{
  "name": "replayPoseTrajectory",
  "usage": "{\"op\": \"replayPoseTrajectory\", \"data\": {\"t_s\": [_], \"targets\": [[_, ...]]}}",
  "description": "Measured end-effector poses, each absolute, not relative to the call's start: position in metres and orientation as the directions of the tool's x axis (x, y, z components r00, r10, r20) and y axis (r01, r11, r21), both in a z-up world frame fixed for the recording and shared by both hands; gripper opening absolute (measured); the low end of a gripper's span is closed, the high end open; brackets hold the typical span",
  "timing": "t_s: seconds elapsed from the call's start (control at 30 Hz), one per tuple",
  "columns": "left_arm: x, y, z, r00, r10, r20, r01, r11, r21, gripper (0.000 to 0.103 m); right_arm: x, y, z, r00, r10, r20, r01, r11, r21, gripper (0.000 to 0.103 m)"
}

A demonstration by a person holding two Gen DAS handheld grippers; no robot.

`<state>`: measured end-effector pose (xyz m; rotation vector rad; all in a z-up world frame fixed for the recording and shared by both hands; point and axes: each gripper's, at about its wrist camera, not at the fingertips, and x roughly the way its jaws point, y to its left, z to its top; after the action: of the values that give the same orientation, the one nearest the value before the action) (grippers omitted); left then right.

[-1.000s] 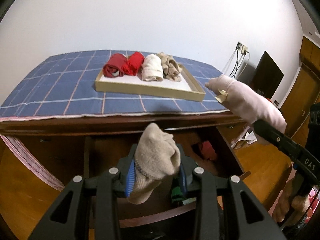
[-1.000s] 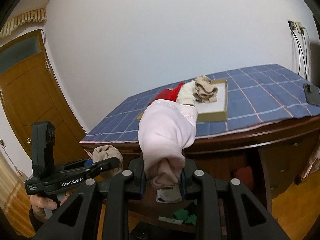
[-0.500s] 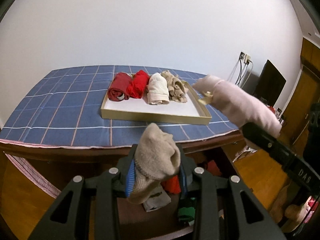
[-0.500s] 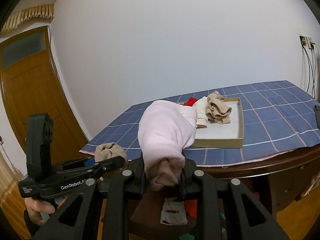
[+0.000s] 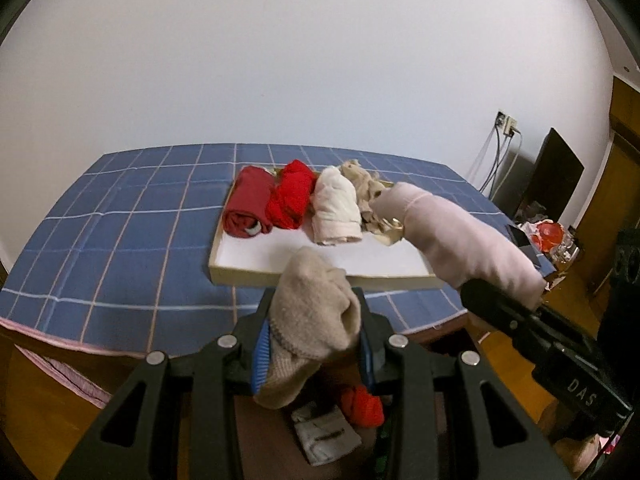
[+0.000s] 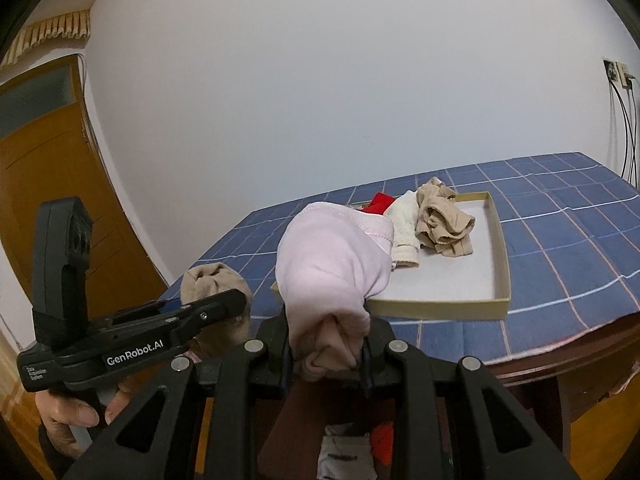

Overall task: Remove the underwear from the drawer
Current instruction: 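Lift both garments out of the drawer and carry them over the tray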

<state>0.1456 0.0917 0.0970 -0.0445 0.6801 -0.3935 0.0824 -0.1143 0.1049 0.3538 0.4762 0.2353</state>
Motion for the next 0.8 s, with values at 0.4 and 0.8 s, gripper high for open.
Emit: {"op": "replayPoseTrajectory", "data": {"t_s": [0.4, 0.8], "targets": [[0.207, 0.085, 0.097, 0.708, -0.349, -0.614, 0.328, 0.932, -0.153, 0.034, 0.139, -0.108, 0.094, 0.863, 0.268, -0.429, -0.098, 0.921, 0.378, 0.028], [0.256, 0.080, 0.080, 0.696, -0.322, -0.641, 0.308, 0.941, -0.138, 0.034, 0.183, -0.104, 0.072, 0.857, 0.222, -0.466, -0.038, 0.927, 0.372, 0.028]]}}
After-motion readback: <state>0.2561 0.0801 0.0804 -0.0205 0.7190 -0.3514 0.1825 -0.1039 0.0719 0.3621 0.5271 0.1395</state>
